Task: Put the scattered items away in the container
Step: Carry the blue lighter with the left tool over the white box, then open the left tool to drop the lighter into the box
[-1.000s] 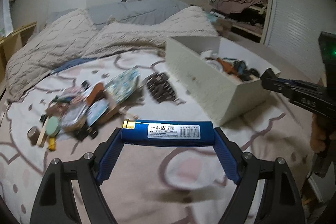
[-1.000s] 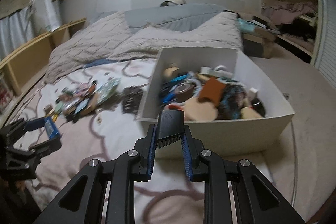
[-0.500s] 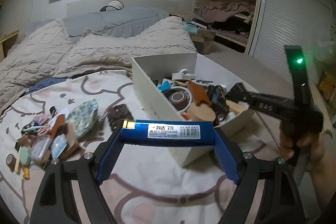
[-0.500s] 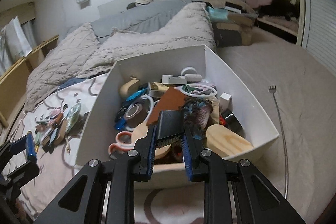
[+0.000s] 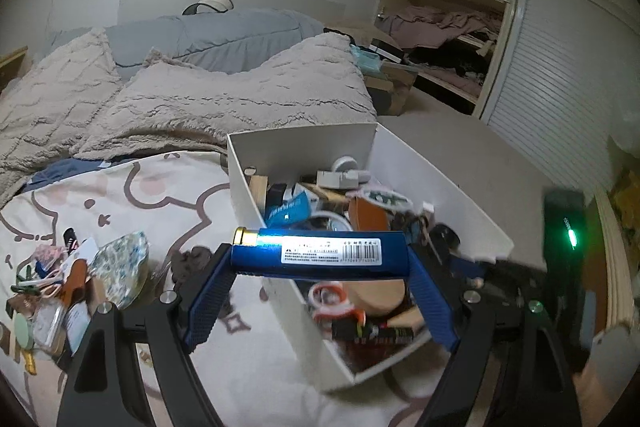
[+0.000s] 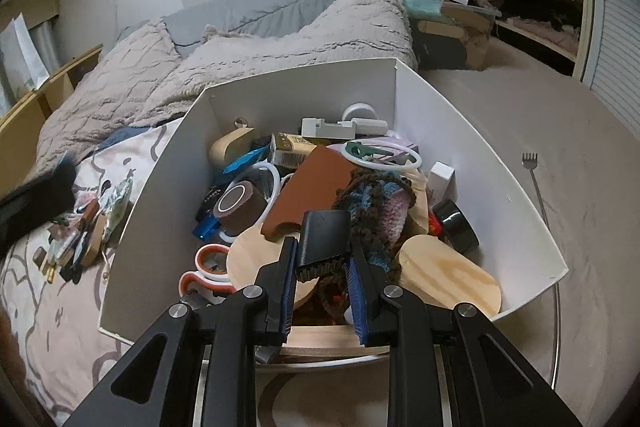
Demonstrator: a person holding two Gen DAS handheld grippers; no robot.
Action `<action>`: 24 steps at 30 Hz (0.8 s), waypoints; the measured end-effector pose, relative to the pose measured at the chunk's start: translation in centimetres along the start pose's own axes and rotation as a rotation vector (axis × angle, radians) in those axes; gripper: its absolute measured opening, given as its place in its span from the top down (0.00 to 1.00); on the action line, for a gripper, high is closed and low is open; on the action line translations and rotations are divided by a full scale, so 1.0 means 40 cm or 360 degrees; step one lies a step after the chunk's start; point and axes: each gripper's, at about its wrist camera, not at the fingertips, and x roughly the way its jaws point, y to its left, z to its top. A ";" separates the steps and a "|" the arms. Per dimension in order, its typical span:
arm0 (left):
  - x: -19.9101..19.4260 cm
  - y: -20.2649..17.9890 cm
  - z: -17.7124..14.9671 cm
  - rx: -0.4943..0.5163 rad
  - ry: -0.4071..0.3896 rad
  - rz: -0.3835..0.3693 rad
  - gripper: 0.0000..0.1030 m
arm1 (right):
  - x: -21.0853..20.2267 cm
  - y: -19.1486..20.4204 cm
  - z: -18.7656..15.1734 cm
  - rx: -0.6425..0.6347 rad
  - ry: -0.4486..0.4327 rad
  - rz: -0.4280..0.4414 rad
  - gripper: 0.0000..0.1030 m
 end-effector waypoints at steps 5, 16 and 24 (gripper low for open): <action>0.041 -0.007 0.048 -0.0023 0.0000 0.0010 0.18 | 0.007 0.016 -0.009 -0.0106 -0.0009 -0.0056 0.77; 0.138 -0.028 0.103 -0.0047 0.0054 0.0026 0.18 | 0.014 0.042 -0.024 -0.0181 -0.0072 -0.0074 0.57; 0.217 -0.043 0.107 -0.0034 0.0131 0.0067 0.18 | 0.011 0.043 -0.033 -0.0183 -0.0125 -0.0060 0.55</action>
